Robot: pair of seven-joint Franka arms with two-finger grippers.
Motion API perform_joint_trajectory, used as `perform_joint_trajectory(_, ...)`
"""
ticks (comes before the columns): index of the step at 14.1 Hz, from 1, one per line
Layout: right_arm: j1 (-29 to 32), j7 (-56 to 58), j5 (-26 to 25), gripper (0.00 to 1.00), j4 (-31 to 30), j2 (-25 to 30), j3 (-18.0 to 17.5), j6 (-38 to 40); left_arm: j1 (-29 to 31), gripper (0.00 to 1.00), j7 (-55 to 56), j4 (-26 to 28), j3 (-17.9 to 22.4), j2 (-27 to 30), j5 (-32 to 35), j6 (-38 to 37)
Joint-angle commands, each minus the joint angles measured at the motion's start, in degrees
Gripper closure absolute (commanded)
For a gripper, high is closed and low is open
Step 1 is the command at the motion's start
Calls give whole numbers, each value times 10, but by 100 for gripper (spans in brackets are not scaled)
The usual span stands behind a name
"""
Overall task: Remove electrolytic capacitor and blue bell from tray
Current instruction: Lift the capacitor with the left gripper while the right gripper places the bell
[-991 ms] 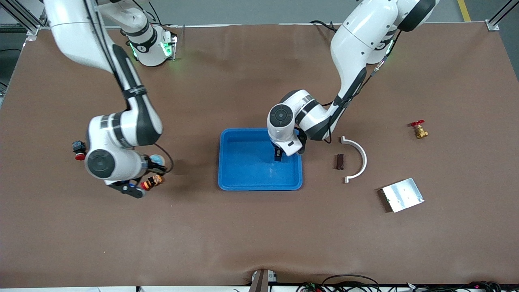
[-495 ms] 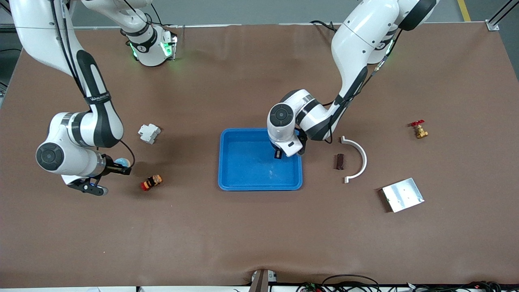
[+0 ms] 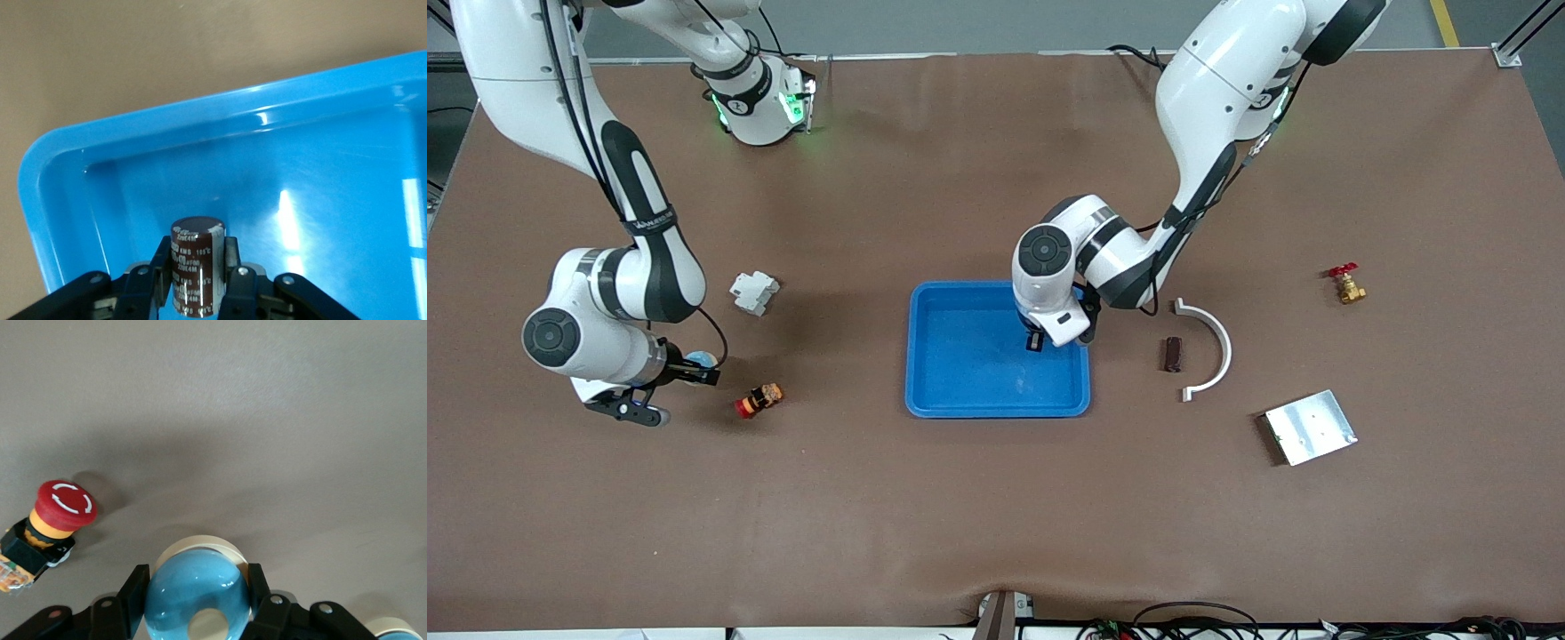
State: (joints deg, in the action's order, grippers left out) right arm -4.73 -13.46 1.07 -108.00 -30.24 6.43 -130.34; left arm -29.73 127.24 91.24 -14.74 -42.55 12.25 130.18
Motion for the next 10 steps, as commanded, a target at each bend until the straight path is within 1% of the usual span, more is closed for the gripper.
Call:
perform_joint_trajectory(1, 4, -8, -5, 0, -5, -6, -3, -8, 5, 100, -37, -23, 2, 13, 7, -38)
perform_joint_trajectory(3, 8, -8, -4, 0, -2, -13, -3, -9, 11, 100, -67, -28, 1, 14, 8, -55)
perform_joint_trajectory(4, 9, -8, -3, 0, 0, -13, -3, -7, 17, 100, -105, -40, 1, 14, 2, -63)
perform_joint_trajectory(6, 9, -6, -4, 0, 3, -10, -3, 0, 28, 100, -174, -58, -5, 16, 3, -104)
perform_joint_trajectory(7, 8, -4, -4, 0, 6, -4, -3, 2, 29, 100, -238, -59, -5, 24, 1, -109)
perform_joint_trajectory(8, 8, -3, -4, 0, 8, 2, -3, 13, 29, 100, -286, -59, -4, 35, -1, -110)
perform_joint_trajectory(9, 8, -2, -4, 0, 20, 17, -4, 38, 37, 100, -312, -59, -4, 39, -6, -110)
perform_joint_trajectory(10, 5, -2, -4, 0, 36, 29, -4, 70, 41, 100, -320, -60, -4, 41, 2, -110)
